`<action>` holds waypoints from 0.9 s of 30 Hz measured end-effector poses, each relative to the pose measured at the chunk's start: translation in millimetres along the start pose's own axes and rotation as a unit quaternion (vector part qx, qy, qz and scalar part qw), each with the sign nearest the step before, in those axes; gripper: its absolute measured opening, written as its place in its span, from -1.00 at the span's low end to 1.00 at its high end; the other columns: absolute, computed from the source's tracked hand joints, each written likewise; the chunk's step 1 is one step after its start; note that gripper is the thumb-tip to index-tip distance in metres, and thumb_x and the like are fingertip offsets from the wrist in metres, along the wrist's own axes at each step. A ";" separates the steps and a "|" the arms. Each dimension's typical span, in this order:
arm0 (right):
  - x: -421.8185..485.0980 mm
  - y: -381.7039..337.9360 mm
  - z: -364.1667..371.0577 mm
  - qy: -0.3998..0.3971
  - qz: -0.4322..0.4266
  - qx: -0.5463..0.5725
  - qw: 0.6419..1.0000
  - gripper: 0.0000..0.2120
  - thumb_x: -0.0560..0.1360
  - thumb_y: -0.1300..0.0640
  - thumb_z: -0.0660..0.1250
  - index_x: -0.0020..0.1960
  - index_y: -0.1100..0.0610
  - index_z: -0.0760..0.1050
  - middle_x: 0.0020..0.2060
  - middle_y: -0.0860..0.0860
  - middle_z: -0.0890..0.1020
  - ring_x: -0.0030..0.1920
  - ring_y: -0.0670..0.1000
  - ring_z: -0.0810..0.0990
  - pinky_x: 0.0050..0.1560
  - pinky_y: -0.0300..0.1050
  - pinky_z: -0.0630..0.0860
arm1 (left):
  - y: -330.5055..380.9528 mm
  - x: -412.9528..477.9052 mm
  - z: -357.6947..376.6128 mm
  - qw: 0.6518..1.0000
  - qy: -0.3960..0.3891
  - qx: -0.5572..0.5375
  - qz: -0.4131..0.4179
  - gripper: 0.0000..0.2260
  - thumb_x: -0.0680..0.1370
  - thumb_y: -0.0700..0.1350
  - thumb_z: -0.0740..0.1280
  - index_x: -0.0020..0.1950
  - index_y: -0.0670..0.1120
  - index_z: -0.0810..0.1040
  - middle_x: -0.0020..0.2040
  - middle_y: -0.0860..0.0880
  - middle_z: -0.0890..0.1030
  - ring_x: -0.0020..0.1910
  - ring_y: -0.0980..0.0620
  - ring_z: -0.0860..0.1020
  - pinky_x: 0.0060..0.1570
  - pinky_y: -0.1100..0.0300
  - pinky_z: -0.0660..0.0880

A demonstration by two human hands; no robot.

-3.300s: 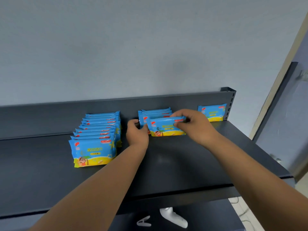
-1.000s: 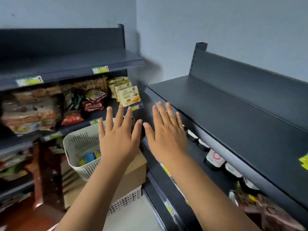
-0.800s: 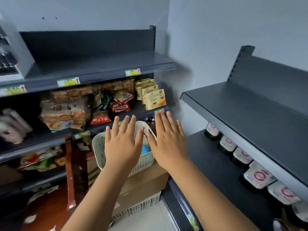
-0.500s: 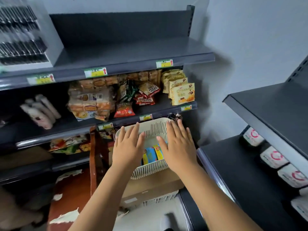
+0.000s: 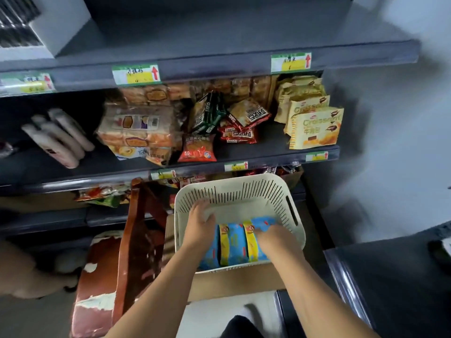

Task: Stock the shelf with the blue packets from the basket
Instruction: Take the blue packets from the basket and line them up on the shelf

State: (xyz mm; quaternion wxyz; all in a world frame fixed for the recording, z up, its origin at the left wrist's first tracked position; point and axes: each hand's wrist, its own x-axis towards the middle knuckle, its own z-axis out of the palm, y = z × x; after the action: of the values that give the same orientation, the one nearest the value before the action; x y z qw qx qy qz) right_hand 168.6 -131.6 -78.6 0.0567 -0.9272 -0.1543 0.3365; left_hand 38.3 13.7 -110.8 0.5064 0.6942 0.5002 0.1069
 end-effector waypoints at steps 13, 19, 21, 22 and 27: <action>77.3 -4.4 47.7 -0.044 0.023 -0.154 0.987 -0.56 0.61 0.29 0.19 0.48 0.18 0.38 0.35 0.09 0.56 0.31 0.13 0.58 0.08 -0.02 0.55 | -45.4 62.4 37.2 0.890 -0.132 0.421 -0.111 -0.08 0.35 -0.09 0.64 0.57 -0.01 0.17 0.56 -0.17 0.10 0.50 -0.28 0.21 0.41 -0.14 0.40; 83.4 2.9 52.5 -0.030 0.024 -0.019 0.999 -0.45 0.48 0.23 0.41 0.42 0.15 0.31 0.21 0.10 0.60 0.20 0.18 0.62 0.14 0.13 0.62 | -55.3 61.0 43.8 0.916 -0.042 0.349 -0.191 0.05 0.32 -0.12 0.67 0.62 -0.15 0.07 0.47 -0.28 0.24 0.40 -0.32 0.39 0.31 -0.14 0.51; 82.0 5.1 51.2 -0.028 0.007 0.001 1.000 -0.52 0.50 0.27 0.36 0.36 0.17 0.29 0.08 0.10 0.62 0.11 0.18 0.65 0.07 0.13 0.64 | -53.6 60.3 41.5 0.904 -0.072 0.381 -0.178 0.00 0.34 -0.09 0.65 0.62 -0.10 0.11 0.50 -0.25 0.21 0.44 -0.31 0.34 0.30 -0.17 0.50; 81.1 7.2 50.1 -0.020 -0.007 0.006 1.000 -0.54 0.51 0.28 0.33 0.36 0.17 0.28 0.02 0.09 0.61 0.06 0.18 0.66 0.01 0.09 0.64 | -50.7 60.5 39.9 0.893 -0.094 0.410 -0.161 -0.07 0.36 -0.06 0.63 0.59 -0.08 0.18 0.55 -0.21 0.16 0.48 -0.31 0.28 0.33 -0.19 0.48; 77.6 17.7 42.2 0.035 -0.046 0.090 0.994 -0.78 0.50 0.30 0.26 0.13 0.14 0.37 -0.04 0.08 0.60 -0.14 0.15 0.54 -0.21 -0.05 0.44 | -31.8 63.5 25.3 0.873 -0.130 0.453 -0.125 -0.16 0.24 0.05 0.70 0.37 -0.12 0.36 0.27 -0.15 0.54 0.30 -0.21 0.51 0.17 -0.10 0.57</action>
State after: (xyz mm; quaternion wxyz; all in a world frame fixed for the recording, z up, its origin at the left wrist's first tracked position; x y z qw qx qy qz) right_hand 202.2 -123.1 -161.7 0.1604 -0.9214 -0.1642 0.3137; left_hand 66.6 49.2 -171.1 0.2056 0.7871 0.5059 -0.2868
